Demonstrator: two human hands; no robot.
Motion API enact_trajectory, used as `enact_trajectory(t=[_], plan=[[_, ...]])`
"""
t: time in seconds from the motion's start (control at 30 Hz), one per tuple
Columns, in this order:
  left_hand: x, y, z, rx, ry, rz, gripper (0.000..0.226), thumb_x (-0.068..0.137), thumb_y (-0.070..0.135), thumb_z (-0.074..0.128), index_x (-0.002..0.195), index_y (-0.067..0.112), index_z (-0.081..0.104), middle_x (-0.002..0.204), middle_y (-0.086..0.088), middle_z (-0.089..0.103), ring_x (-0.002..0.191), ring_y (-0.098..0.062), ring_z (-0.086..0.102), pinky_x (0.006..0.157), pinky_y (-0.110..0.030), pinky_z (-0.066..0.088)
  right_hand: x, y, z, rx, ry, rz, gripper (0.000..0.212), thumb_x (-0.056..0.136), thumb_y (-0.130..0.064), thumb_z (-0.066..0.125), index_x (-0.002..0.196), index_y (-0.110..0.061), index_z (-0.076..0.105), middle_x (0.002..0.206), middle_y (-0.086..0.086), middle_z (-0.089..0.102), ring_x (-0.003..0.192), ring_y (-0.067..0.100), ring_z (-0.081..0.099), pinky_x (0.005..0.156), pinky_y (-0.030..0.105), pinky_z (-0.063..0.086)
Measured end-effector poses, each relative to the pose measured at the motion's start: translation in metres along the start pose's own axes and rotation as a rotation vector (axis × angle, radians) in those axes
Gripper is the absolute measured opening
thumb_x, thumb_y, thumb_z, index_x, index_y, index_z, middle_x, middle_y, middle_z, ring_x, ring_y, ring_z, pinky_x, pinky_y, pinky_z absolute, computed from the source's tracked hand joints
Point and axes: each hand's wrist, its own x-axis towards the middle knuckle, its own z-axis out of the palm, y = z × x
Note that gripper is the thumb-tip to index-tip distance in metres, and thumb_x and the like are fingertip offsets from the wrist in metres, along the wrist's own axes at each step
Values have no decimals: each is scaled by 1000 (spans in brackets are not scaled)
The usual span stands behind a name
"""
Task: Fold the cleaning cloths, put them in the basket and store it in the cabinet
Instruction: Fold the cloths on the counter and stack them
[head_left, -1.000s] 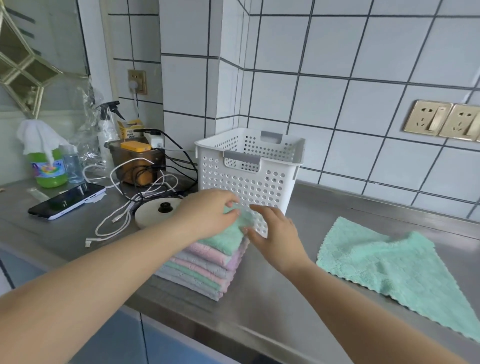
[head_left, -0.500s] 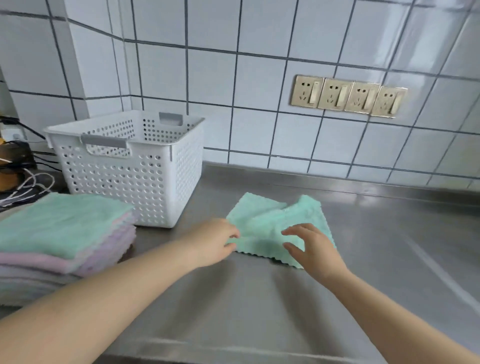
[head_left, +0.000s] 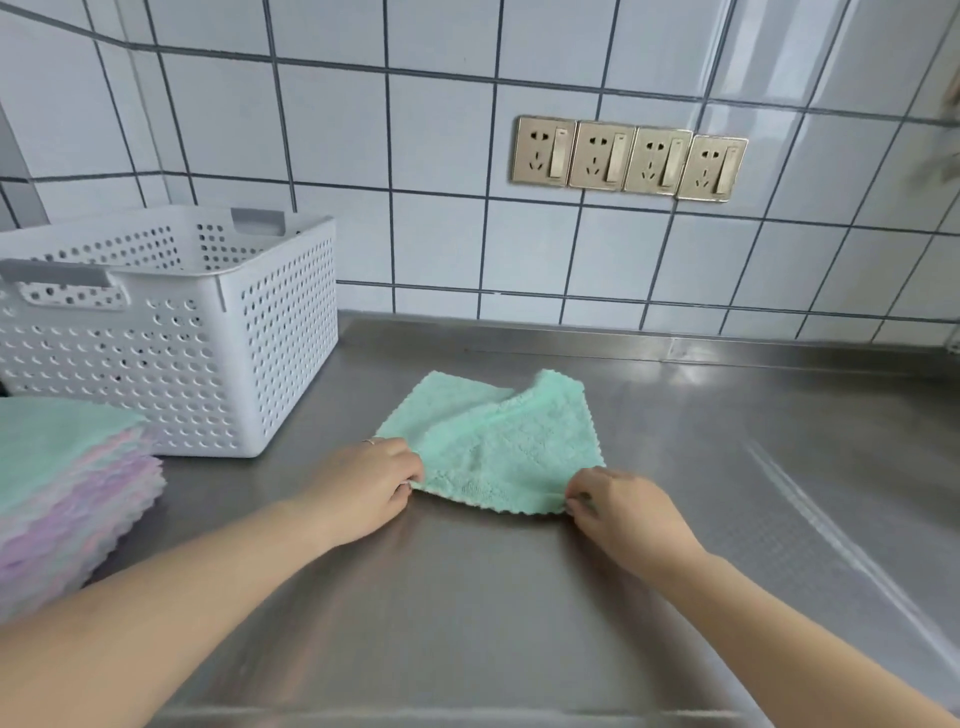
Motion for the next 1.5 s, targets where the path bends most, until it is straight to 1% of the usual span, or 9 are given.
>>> enact_trajectory(t=[0.17, 0.33, 0.5, 0.6, 0.73, 0.9, 1.07, 1.3, 1.5], plan=[[5, -4, -11, -104, 126, -89, 11, 91, 20, 49, 95, 17, 59, 93, 4, 57, 82, -25, 58, 67, -35, 44, 8, -3, -15, 85, 26, 96, 13, 99, -24, 35, 102, -17, 46, 77, 1, 57, 69, 26, 51, 55, 32, 33], [18, -6, -47, -168, 272, -220, 22, 92, 38, 51, 81, 21, 60, 77, 7, 51, 75, -20, 53, 65, -33, 41, 19, -10, -52, 177, 167, 77, 21, 99, -20, 34, 114, -17, 48, 104, 5, 61, 86, 26, 54, 66, 31, 35], [26, -1, -102, -225, 388, -244, 37, 87, 48, 54, 67, 17, 53, 58, 2, 49, 59, -20, 49, 53, -28, 31, 19, -17, -106, 21, 259, -114, 33, 91, -35, 54, 119, -18, 51, 114, -3, 59, 85, 23, 60, 67, 32, 42], [30, -1, -134, -376, 408, -215, 31, 81, 48, 63, 64, 23, 57, 57, 3, 51, 57, -17, 48, 55, -27, 31, 24, -14, -136, -41, 324, -145, 34, 92, -37, 53, 122, -21, 50, 120, -7, 58, 91, 24, 61, 70, 35, 48], [41, -2, -163, -584, 375, -132, 23, 78, 38, 72, 66, 19, 63, 70, -11, 63, 64, -15, 50, 60, -27, 34, 39, -7, -169, 37, 438, -111, 25, 95, -20, 47, 119, -19, 55, 117, -4, 61, 101, 24, 58, 76, 33, 46], [55, -7, -183, -574, 267, -102, 12, 81, 17, 72, 75, 26, 67, 77, 8, 68, 69, 1, 59, 67, -11, 43, 61, 4, -194, 29, 399, -37, 23, 92, -14, 48, 110, -19, 62, 104, -2, 67, 96, 21, 60, 74, 31, 45], [74, -19, -177, -540, 354, -221, 8, 86, 14, 65, 84, 20, 68, 87, 6, 69, 89, -17, 64, 81, -28, 46, 72, 13, -195, -94, 325, 64, 30, 92, -15, 43, 115, -22, 62, 109, -1, 68, 99, 23, 60, 69, 28, 41], [75, -4, -184, -838, 642, -245, 8, 92, 17, 57, 93, 14, 65, 89, 8, 69, 86, -7, 62, 78, -18, 44, 73, 13, -202, 254, 519, 121, 19, 91, -14, 53, 104, -21, 66, 84, -8, 62, 84, 19, 57, 65, 24, 39], [38, 0, -157, -981, 581, -232, 15, 93, 20, 55, 81, 25, 64, 79, 16, 70, 76, -1, 61, 79, -24, 45, 42, 15, -169, 486, 444, 113, 13, 93, -20, 56, 81, -26, 53, 75, -7, 58, 72, 11, 52, 64, 23, 39]])
